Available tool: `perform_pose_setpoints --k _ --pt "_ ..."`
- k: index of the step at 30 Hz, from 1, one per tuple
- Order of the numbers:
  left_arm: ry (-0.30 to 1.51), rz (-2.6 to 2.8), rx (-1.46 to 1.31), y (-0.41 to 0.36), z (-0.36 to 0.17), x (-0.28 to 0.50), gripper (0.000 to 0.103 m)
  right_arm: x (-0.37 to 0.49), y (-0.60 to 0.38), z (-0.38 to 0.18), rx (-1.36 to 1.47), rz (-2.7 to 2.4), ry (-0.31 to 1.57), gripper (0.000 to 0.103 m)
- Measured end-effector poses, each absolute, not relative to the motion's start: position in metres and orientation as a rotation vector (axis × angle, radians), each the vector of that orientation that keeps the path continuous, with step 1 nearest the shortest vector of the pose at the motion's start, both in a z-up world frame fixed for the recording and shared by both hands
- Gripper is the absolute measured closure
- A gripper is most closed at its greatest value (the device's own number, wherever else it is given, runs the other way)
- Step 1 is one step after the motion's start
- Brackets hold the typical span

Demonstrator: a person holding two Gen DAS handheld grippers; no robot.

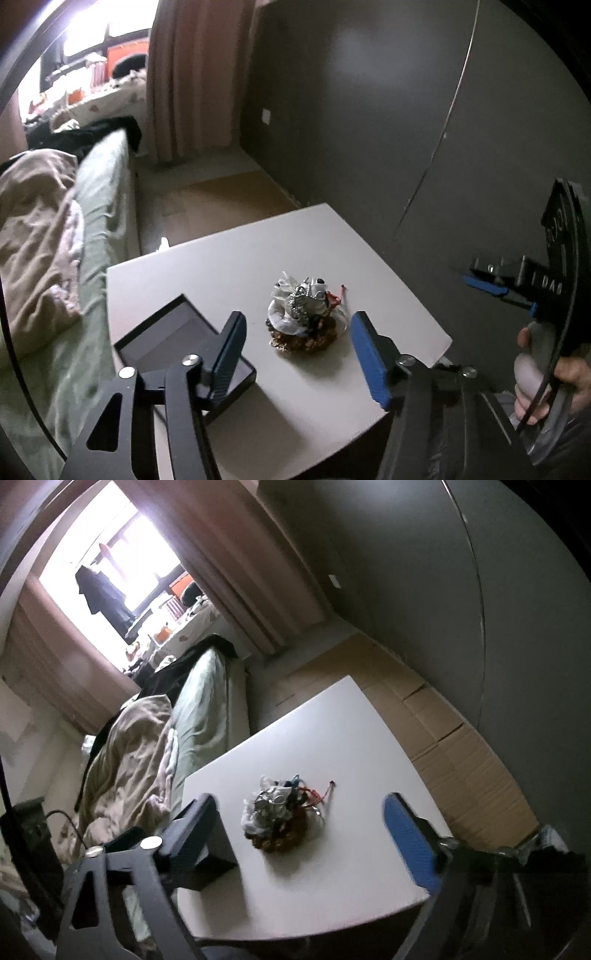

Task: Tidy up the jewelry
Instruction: 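Reach the left tool to the jewelry pile and grasp the silver chain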

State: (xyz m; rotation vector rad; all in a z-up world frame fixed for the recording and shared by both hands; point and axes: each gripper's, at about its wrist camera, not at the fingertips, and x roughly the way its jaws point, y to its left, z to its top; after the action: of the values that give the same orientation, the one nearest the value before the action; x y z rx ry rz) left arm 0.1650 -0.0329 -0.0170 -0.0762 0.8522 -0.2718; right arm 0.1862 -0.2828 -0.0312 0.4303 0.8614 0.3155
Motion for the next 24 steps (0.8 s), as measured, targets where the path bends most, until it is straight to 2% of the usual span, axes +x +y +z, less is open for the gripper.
perform_pose_setpoints --k 4,6,8,24 --pt "0.899 -0.325 -0.042 -0.042 -0.028 0.188 0.051 0.189 -0.296 -0.057 0.468 0.283 0.902 0.020" --pt "0.929 -0.344 -0.030 -0.045 -0.035 0.198 0.060 0.190 -0.303 -0.069 0.481 0.265 0.931 0.020" --pt "0.955 -0.357 -0.023 -0.048 -0.042 0.208 0.063 0.192 -0.308 -0.075 0.468 0.241 0.951 0.020" --pt "1.059 -0.363 0.107 -0.075 -0.088 0.261 0.064 0.207 -0.328 -0.092 0.489 0.215 1.031 0.020"
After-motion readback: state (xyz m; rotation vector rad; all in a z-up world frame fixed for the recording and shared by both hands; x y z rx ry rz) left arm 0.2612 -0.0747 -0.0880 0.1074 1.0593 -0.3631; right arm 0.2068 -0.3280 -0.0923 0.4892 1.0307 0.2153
